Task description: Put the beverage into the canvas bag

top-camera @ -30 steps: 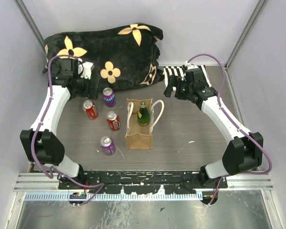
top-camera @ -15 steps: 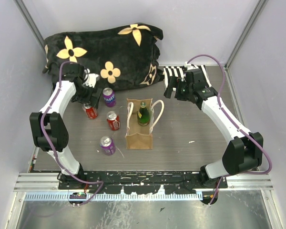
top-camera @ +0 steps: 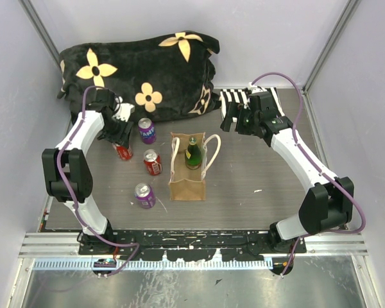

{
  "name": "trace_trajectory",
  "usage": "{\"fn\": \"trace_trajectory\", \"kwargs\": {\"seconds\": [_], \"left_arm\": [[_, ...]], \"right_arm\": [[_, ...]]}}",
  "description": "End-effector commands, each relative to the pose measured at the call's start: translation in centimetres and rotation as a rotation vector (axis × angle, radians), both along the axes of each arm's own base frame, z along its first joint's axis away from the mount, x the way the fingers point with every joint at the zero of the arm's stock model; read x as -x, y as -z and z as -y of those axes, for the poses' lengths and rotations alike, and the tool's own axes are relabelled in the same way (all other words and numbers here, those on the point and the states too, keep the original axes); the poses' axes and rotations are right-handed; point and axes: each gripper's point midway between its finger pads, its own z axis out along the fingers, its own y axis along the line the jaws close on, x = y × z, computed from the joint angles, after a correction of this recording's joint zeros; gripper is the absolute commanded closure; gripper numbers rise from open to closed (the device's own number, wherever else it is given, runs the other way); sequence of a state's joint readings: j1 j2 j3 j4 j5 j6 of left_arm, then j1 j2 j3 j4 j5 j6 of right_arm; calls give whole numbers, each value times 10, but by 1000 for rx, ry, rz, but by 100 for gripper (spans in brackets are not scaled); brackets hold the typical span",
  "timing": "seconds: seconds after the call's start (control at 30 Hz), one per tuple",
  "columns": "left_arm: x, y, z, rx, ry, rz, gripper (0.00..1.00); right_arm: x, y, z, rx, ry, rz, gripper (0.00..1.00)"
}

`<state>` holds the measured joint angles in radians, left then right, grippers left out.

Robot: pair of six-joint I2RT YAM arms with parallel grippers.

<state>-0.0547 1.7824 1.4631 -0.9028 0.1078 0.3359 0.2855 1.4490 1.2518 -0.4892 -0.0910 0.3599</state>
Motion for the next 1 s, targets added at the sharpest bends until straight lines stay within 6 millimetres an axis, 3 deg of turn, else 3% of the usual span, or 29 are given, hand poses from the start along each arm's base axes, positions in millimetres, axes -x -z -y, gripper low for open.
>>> {"fn": "trace_trajectory", "kwargs": {"seconds": [0.0, 0.13, 0.33, 0.5, 0.57, 0.8, 0.87, 0.97], "left_arm": [[4, 11, 0, -3, 13, -28, 59], [0, -6, 2, 6, 15, 3, 75], [-15, -71, 9, 46, 23, 125, 99], [-24, -127, 20, 107, 29, 213, 100], [-30, -158, 29, 156, 29, 278, 100], [-31, -254, 110, 407, 157, 494, 100], [-30, -272, 137, 462, 205, 543, 100], [-27, -283, 178, 521, 275, 563, 100]], "right_arm": [[-12, -25, -1, -9, -6, 76, 0], [-10, -22, 0, -8, -3, 70, 0], [-9, -20, 0, -14, 5, 72, 0], [-10, -20, -2, -27, 5, 73, 0], [-10, -20, -2, -30, 4, 74, 0], [-9, -18, -3, -39, 4, 72, 0], [-8, -18, -4, -43, 4, 72, 0], [-7, -18, -4, -48, 3, 71, 0]]}}
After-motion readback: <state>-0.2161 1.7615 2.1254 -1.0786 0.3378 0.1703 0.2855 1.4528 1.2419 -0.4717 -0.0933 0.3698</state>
